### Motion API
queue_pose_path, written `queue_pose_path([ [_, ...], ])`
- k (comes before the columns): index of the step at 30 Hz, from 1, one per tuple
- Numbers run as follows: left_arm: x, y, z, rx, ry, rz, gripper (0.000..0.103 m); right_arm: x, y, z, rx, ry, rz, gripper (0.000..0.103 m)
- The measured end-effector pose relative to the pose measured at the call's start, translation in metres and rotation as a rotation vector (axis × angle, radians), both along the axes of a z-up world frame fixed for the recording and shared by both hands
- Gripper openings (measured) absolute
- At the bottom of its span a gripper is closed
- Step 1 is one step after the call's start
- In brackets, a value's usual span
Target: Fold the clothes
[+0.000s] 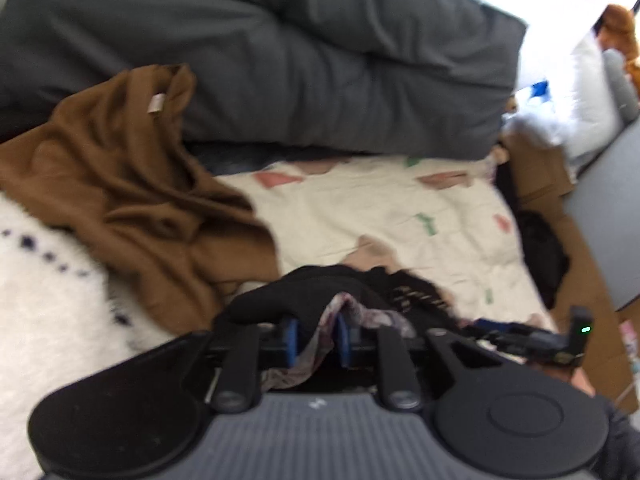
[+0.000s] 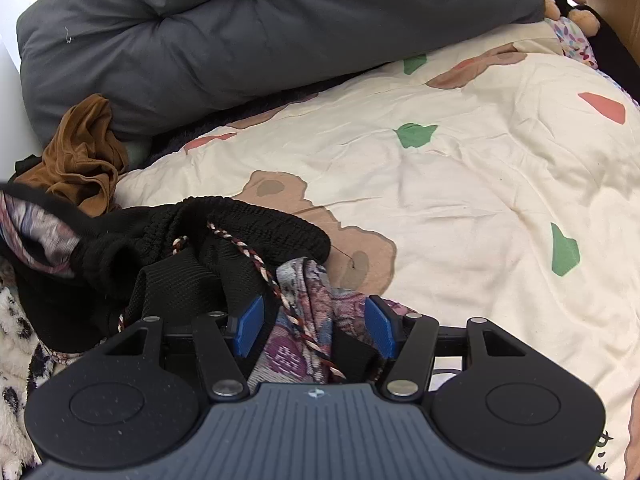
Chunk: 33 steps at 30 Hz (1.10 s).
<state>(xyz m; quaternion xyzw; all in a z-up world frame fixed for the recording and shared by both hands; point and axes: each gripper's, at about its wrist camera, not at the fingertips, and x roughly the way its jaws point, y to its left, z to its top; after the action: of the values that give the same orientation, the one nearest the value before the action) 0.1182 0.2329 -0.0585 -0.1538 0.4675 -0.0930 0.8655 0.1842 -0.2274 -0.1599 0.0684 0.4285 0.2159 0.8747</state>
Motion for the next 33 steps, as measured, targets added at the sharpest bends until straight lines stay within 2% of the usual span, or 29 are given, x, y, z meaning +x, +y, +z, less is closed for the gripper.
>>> queue_pose_path([
  [1, -0.002, 0.001, -0.001, 0.024, 0.008, 0.006, 0.042, 0.0, 0.003, 0.001, -0.002, -0.003, 0.004, 0.061],
  [3, -0.006, -0.001, 0.0, 0.085, 0.016, -0.005, 0.06, -0.001, 0.006, 0.004, -0.005, -0.007, 0.012, 0.061],
  [5, -0.01, -0.005, 0.004, 0.143, 0.02, -0.02, 0.066, -0.002, 0.009, 0.007, -0.011, -0.013, 0.019, 0.061],
  [12, -0.02, -0.021, 0.019, 0.183, 0.047, -0.119, 0.066, -0.007, 0.011, 0.019, -0.026, -0.031, 0.027, 0.061],
  [19, -0.028, -0.065, 0.025, 0.198, 0.034, -0.26, 0.066, -0.013, 0.005, 0.034, -0.023, -0.055, 0.033, 0.061],
  [24, -0.025, -0.092, 0.008, 0.148, 0.064, -0.318, 0.066, -0.015, -0.003, 0.041, -0.007, -0.052, 0.024, 0.061],
  [29, -0.022, -0.124, -0.013, 0.218, 0.073, -0.417, 0.066, -0.013, -0.011, 0.046, 0.004, -0.051, 0.018, 0.061],
  [33, -0.015, -0.141, -0.028, 0.271, 0.07, -0.471, 0.072, -0.008, -0.015, 0.045, -0.006, -0.048, 0.018, 0.061],
])
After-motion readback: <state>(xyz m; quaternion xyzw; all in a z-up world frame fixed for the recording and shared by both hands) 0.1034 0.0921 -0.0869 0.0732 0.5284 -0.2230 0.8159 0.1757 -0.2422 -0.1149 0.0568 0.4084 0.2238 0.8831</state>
